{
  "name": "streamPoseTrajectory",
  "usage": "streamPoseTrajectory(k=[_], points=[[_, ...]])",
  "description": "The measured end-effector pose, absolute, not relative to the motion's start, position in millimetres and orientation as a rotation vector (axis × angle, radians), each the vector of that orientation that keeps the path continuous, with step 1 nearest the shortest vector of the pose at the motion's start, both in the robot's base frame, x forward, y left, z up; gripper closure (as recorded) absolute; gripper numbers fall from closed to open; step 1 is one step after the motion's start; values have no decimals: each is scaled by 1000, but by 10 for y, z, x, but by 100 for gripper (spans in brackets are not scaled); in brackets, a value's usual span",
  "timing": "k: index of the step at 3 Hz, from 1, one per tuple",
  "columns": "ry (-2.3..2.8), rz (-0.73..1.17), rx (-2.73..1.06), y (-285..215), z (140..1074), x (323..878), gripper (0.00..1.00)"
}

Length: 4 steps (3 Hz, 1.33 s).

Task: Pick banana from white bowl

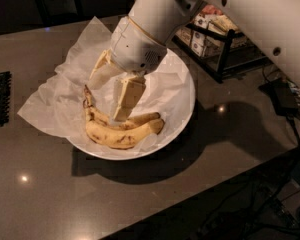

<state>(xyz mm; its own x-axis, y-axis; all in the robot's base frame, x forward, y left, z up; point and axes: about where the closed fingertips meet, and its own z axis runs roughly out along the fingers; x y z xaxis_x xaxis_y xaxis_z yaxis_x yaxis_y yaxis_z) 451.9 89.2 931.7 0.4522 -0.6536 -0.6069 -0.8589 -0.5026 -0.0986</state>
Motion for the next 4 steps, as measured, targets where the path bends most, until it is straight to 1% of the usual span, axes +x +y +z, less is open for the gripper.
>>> streamPoseTrajectory(k=[1, 2, 4], points=[[1324, 741, -2261, 908, 9131, 4502, 32], [1414, 763, -2189, 808, 8913, 4469, 29], [1510, 711, -2115, 637, 8895, 4579, 31]])
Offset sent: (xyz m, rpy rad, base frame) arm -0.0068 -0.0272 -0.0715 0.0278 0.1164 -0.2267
